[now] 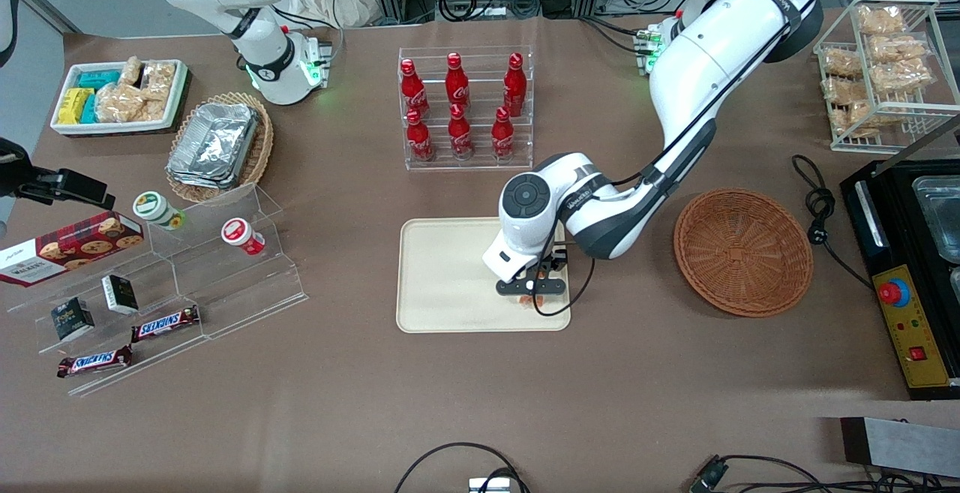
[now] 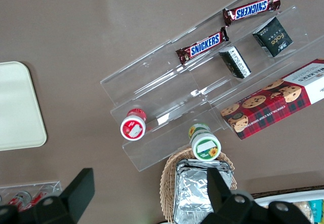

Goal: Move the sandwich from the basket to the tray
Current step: 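Lower the sandwich onto the tray and open the left gripper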

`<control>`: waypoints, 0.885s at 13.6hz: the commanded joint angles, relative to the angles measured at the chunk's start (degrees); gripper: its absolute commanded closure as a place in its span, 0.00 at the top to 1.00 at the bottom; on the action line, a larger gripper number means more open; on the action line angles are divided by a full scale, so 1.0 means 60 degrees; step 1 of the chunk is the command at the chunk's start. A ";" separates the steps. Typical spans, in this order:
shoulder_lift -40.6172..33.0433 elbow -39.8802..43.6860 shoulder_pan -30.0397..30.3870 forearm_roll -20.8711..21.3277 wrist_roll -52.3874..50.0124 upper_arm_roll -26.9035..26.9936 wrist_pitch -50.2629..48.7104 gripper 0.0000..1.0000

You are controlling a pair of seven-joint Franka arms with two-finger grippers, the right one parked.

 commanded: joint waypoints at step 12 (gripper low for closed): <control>0.0026 0.1756 -0.0160 0.0044 0.0056 -0.0302 -0.1963 1.00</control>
